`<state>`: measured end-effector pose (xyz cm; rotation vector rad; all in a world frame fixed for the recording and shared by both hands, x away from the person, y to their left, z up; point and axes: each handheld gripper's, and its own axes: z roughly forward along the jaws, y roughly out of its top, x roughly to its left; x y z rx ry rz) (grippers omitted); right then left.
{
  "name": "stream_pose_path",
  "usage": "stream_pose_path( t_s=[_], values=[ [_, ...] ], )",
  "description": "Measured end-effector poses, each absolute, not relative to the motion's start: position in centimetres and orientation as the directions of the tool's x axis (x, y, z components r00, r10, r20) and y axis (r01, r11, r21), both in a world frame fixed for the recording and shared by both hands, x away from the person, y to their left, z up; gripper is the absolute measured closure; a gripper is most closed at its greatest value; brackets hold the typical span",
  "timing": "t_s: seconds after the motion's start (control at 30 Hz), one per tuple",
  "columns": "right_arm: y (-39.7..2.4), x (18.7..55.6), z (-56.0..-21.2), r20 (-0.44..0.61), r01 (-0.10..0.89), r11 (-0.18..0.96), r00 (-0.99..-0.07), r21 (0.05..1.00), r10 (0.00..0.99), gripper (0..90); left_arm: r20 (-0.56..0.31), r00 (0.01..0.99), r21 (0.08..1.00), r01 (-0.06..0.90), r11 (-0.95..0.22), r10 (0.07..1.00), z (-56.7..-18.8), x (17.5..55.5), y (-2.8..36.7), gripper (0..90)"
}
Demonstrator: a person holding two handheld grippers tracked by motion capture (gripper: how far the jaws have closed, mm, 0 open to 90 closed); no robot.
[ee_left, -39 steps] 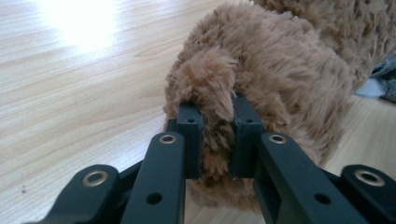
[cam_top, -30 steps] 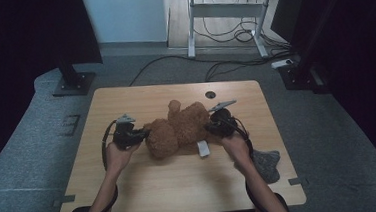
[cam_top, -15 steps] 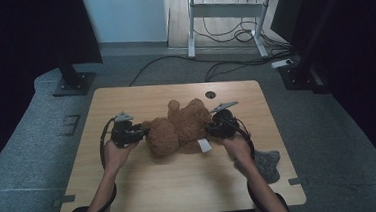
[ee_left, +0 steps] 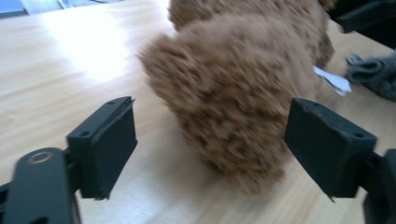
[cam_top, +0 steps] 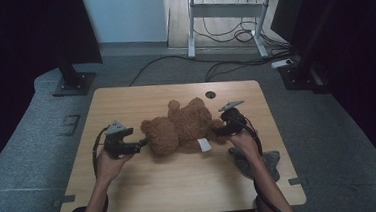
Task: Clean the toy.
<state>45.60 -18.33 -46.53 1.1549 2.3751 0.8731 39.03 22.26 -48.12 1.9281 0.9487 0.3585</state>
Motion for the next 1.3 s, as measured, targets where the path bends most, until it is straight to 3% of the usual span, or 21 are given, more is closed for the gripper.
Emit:
stream_pose_path(
  t_s=[0.3,0.53,0.57,0.63,0.77,0.93,1.07,1.3],
  values=[
    [-18.6,47.7,-50.3,-0.042,0.568,0.486,-0.621,0.664,0.783,19.4,-0.096,0.694,0.798,0.482,-0.362,0.713,-50.7,38.2,19.7,12.5],
    [-18.1,48.5,-52.2,-0.039,0.566,0.508,-0.643,0.649,0.765,21.4,-0.083,0.683,0.748,0.524,-0.408,0.726,-52.8,38.9,18.1,14.2],
    [-18.1,48.5,-52.3,-0.042,0.561,0.513,-0.647,0.65,0.761,24.9,-0.076,0.681,0.744,0.525,-0.413,0.728,-52.9,39.1,17.9,14.8],
    [-18.0,48.5,-52.4,-0.027,0.569,0.51,-0.65,0.645,0.759,33.4,-0.063,0.677,0.739,0.525,-0.422,0.733,-53.0,39.3,17.6,19.7],
    [-17.9,48.1,-51.8,-0.017,0.59,0.497,-0.633,0.637,0.774,55.1,-0.059,0.684,0.744,0.516,-0.425,0.728,-52.7,39.6,17.4,42.0],
    [-18.0,47.1,-51.2,-0.025,0.57,0.478,-0.625,0.668,0.78,65.9,-0.042,0.687,0.771,0.484,-0.414,0.725,-52.1,39.7,17.7,68.0],
    [-17.8,46.1,-50.0,-0.06,0.525,0.478,-0.626,0.705,0.777,67.9,-0.017,0.688,0.805,0.44,-0.398,0.726,-51.3,39.7,18.2,74.6],
    [-17.6,43.7,-46.7,-0.106,0.468,0.479,-0.625,0.743,0.773,68.3,-0.028,0.706,0.843,0.398,-0.363,0.708,-48.5,39.2,19.2,75.5]
  ],
)
